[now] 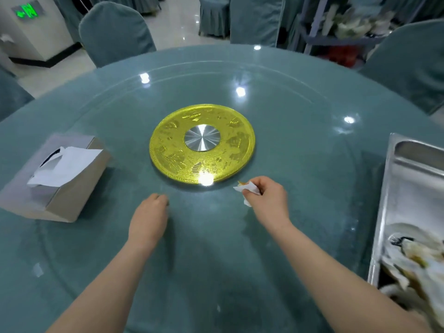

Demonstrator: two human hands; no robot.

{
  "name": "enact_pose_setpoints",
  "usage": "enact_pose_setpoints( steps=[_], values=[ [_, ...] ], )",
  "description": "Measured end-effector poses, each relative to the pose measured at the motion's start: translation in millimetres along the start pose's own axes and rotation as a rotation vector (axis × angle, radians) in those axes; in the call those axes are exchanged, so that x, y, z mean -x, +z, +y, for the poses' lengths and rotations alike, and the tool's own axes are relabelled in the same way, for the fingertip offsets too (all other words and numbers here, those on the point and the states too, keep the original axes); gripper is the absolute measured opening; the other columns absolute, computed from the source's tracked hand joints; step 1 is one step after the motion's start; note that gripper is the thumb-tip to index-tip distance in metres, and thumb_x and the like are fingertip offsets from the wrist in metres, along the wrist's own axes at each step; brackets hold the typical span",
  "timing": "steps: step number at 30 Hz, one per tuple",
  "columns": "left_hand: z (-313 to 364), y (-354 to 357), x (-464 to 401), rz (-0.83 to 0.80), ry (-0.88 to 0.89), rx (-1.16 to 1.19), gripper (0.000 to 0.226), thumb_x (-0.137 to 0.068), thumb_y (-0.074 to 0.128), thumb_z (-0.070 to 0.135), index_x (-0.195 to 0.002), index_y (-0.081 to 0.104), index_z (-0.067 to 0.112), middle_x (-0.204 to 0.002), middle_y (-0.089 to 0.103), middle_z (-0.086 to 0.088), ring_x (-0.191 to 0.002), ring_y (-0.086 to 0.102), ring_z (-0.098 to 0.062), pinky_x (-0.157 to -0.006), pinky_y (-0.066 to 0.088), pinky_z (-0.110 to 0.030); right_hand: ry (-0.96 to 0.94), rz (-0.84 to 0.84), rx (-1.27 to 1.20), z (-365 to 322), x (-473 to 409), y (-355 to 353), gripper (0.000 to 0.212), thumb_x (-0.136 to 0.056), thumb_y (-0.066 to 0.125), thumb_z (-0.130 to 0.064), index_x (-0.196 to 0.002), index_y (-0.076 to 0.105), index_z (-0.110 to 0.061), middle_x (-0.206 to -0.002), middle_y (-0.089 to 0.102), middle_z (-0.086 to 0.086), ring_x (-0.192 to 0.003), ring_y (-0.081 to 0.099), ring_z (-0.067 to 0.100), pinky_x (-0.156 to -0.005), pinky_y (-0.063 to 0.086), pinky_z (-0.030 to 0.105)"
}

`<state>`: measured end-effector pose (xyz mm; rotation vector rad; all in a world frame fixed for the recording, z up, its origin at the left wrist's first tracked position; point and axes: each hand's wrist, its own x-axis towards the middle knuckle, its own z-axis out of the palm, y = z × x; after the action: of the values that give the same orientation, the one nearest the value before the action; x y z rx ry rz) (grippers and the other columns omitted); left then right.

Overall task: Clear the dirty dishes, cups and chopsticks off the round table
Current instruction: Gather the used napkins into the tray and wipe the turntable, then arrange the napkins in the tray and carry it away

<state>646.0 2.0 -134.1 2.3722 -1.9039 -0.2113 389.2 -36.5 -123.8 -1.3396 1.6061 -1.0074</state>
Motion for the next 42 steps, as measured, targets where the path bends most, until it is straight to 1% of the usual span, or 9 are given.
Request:
enact_pose_setpoints(
  steps=[7, 13, 21, 26, 30, 32, 35, 38, 42],
  values=[
    [51.5, -4.2, 42.4, 0.02, -0.031, 0.256, 0.011, -0.081, 0.061, 0.006, -0.089, 0.067, 0.01, -0.092, 0.066, -0.006, -0.087, 0.061, -0.028, -0.069, 0.039, -0.029, 0.05, 0.047, -0.067, -0.2, 21.9, -30.6, 0.021, -0.078, 0.069, -0.01, -0.068, 0.059, -0.025, -0.063, 0.06, -0.012, -0.058, 0.052, 0.004, -0.057, 0.043, 0.021],
    [99.5, -4.7, 109.2, -0.035, -0.095, 0.526, 0.006, -0.082, 0.067, 0.013, -0.085, 0.07, 0.018, -0.081, 0.069, 0.006, -0.069, 0.058, -0.005, -0.067, 0.037, -0.015, 0.136, 0.126, -0.173, 7.4, 75.8, -62.9, 0.018, -0.077, 0.07, -0.01, -0.067, 0.06, -0.021, -0.063, 0.061, -0.01, -0.06, 0.054, 0.009, -0.058, 0.045, 0.024],
    [159.4, -38.6, 180.3, -0.075, 0.006, 0.612, 0.004, -0.079, 0.074, 0.016, -0.083, 0.074, 0.017, -0.072, 0.067, 0.009, -0.065, 0.061, -0.002, -0.067, 0.042, -0.015, 0.162, 0.268, -0.252, 16.2, 155.1, -146.1, 0.014, -0.076, 0.074, -0.013, -0.069, 0.064, -0.022, -0.066, 0.067, -0.008, -0.061, 0.058, 0.007, -0.063, 0.048, 0.029],
    [218.8, -41.8, 213.3, -0.169, 0.1, 0.645, 0.008, -0.082, 0.072, 0.015, -0.088, 0.075, 0.014, -0.079, 0.073, 0.002, -0.073, 0.066, -0.01, -0.073, 0.047, -0.018, 0.143, 0.398, -0.243, 37.5, 194.7, -215.9, 0.018, -0.077, 0.072, -0.011, -0.076, 0.062, -0.027, -0.071, 0.068, -0.016, -0.065, 0.06, -0.002, -0.064, 0.048, 0.018],
    [268.2, -34.5, 239.5, -0.257, 0.176, 0.667, 0.012, -0.081, 0.069, 0.01, -0.085, 0.075, 0.019, -0.075, 0.069, 0.011, -0.064, 0.058, 0.011, -0.062, 0.039, -0.001, 0.209, 0.511, -0.259, 63.1, 218.0, -267.7, 0.015, -0.08, 0.072, -0.014, -0.086, 0.064, -0.026, -0.079, 0.07, -0.01, -0.076, 0.066, 0.006, -0.068, 0.049, 0.023],
    [289.8, -29.0, 248.8, -0.294, 0.178, 0.696, 0.015, -0.08, 0.068, 0.008, -0.084, 0.075, 0.021, -0.071, 0.066, 0.016, -0.063, 0.057, 0.014, -0.06, 0.039, 0.002, 0.236, 0.555, -0.268, 76.4, 225.9, -288.5, 0.015, -0.079, 0.072, -0.014, -0.088, 0.066, -0.024, -0.08, 0.07, -0.008, -0.076, 0.066, 0.01, -0.068, 0.049, 0.025],
    [315.8, -21.9, 259.3, -0.322, 0.159, 0.721, 0.018, -0.081, 0.068, 0.008, -0.082, 0.073, 0.025, -0.072, 0.065, 0.02, -0.071, 0.06, 0.009, -0.059, 0.041, 0.001, 0.269, 0.576, -0.296, 92.6, 235.5, -312.8, 0.017, -0.079, 0.071, -0.013, -0.083, 0.065, -0.029, -0.079, 0.07, -0.012, -0.072, 0.065, 0.002, -0.064, 0.051, 0.023],
    [339.4, -16.2, 268.2, -0.322, 0.149, 0.761, 0.022, -0.08, 0.069, 0.007, -0.076, 0.069, 0.029, -0.074, 0.067, 0.019, -0.071, 0.063, 0.005, -0.059, 0.043, -0.002, 0.29, 0.595, -0.276, 105.9, 240.5, -335.5, 0.018, -0.08, 0.071, -0.015, -0.083, 0.064, -0.031, -0.08, 0.069, -0.013, -0.072, 0.064, 0.0, -0.059, 0.045, 0.017],
    [371.0, -14.5, 272.0, -0.337, 0.11, 0.873, 0.025, -0.078, 0.069, 0.004, -0.074, 0.068, 0.028, -0.079, 0.071, 0.01, -0.075, 0.068, -0.006, -0.073, 0.053, -0.019, 0.275, 0.58, -0.275, 108.3, 227.1, -359.1, 0.016, -0.079, 0.069, -0.013, -0.084, 0.064, -0.027, -0.08, 0.068, -0.01, -0.075, 0.064, 0.006, -0.059, 0.044, 0.017]
  ],
)
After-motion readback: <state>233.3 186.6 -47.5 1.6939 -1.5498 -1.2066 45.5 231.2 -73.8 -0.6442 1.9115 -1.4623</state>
